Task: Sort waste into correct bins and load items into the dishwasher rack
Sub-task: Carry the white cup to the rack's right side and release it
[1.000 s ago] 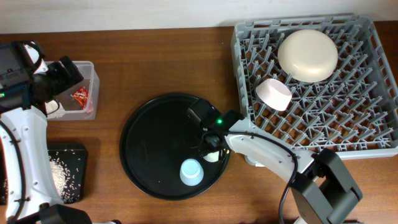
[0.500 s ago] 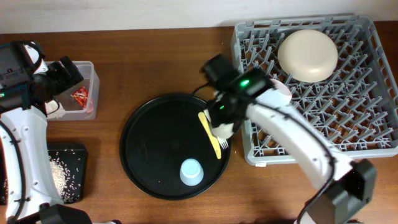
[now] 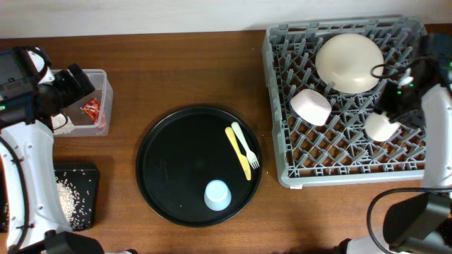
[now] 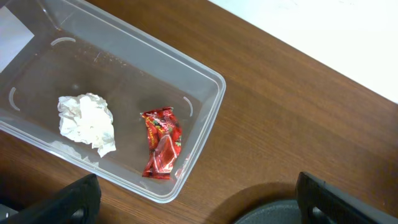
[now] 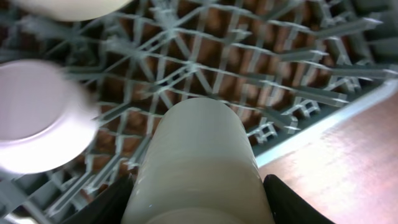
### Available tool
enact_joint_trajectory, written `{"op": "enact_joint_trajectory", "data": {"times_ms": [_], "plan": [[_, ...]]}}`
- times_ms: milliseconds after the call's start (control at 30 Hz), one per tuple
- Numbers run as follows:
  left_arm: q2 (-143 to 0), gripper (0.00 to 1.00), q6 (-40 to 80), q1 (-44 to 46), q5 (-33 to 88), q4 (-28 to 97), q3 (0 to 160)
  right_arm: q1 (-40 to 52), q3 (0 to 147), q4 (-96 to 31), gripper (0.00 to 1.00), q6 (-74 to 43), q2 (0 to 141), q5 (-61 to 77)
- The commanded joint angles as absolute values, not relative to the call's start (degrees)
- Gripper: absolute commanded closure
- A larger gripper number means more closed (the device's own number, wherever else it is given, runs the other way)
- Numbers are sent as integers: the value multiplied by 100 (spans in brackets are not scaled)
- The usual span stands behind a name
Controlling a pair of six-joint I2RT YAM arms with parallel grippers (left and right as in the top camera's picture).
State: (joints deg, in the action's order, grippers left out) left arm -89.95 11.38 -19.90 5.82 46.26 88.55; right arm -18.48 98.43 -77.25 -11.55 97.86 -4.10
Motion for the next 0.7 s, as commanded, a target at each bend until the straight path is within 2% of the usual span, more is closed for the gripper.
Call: {"op": "enact_joint_trajectory", "data": {"times_ms": [0,667], "plan": [[-9008,1,1146,-2014,622,4619,8877,-2193,9913,-7743,55,-1092,9690,-572],[-9008,1,1146,-2014,622,4617,8877,-2296,9727,-7282,55,-1094,10973,-602]]}}
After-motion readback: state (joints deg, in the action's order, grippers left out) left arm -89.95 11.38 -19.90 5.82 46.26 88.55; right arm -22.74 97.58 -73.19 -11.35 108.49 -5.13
